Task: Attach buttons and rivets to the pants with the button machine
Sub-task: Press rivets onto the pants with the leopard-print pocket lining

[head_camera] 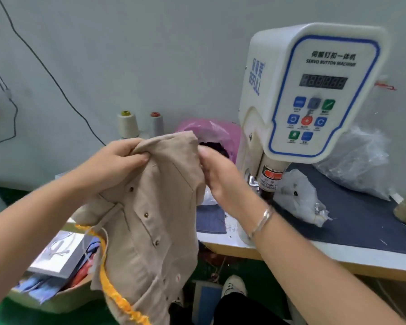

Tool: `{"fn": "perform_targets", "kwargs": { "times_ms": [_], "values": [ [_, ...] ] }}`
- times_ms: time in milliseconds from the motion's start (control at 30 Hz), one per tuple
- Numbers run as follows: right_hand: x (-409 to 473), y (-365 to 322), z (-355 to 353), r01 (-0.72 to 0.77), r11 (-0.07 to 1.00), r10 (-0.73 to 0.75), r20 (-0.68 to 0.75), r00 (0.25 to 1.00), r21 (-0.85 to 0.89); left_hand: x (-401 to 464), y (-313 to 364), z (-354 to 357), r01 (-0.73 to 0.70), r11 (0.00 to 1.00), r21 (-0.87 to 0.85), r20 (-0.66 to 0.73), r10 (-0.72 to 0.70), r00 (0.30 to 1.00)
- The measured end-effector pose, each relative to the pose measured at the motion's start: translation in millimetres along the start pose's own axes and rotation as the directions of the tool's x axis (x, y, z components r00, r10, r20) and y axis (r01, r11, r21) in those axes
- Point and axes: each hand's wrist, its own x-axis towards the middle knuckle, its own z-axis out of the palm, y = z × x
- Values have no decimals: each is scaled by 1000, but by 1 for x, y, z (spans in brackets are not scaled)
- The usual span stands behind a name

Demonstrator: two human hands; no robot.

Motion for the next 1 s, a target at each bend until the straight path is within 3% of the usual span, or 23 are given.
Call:
{"fn": "perform_targets", "kwargs": {
  "times_ms": [100,167,200,300,367,467,533,600,633,700,767,833,867,933,1000],
  "values": [
    [-33,45,-24,-82,974,118,165,979,-211,3,6,-18,66,942,-329,149,-16,989],
    [-45,63,-29,-115,942,186,204,961,-316,7,9,-31,57,944,-324,236,23,972],
    [-43,67,-29,-90,944,148,165,975,-317,11,9,-37,46,956,-291,243,27,970],
    [-27,59,-27,65,979,-59,41,997,-191,26,-6,-55,24,991,-130,50,-18,999],
    [-15,53,-21,126,973,-120,42,992,-191,40,-31,-62,48,985,168,-172,-19,985],
    [1,71,-12,51,819,-37,36,999,-571,52,-78,-55,260,758,598,-336,-58,940],
    [9,90,-8,13,663,-79,-52,995,-749,47,-105,-32,366,600,711,-341,-161,926],
    [15,107,-7,-11,544,-120,-90,989,-839,40,-121,-1,390,539,747,-393,-115,912],
    [18,113,-7,-10,483,-118,-77,990,-876,36,-123,18,359,580,731,-403,-58,914],
    [21,121,-6,13,419,-103,-34,994,-908,29,-122,61,168,718,675,-323,83,943],
    [23,119,-8,40,453,-141,-27,990,-891,22,-124,98,-8,792,610,-208,170,963],
    [25,108,-17,50,523,-275,-113,955,-851,16,-129,117,-7,805,594,-197,154,968],
    [30,101,-25,34,510,-350,-172,921,-859,16,-133,120,14,791,611,-220,153,963],
    [42,86,-43,-80,340,-405,-222,887,-937,16,-138,121,41,752,657,-235,153,960],
    [56,75,-55,-210,21,-276,-208,938,-977,17,-139,121,41,723,689,-225,159,961]
  ]
}}
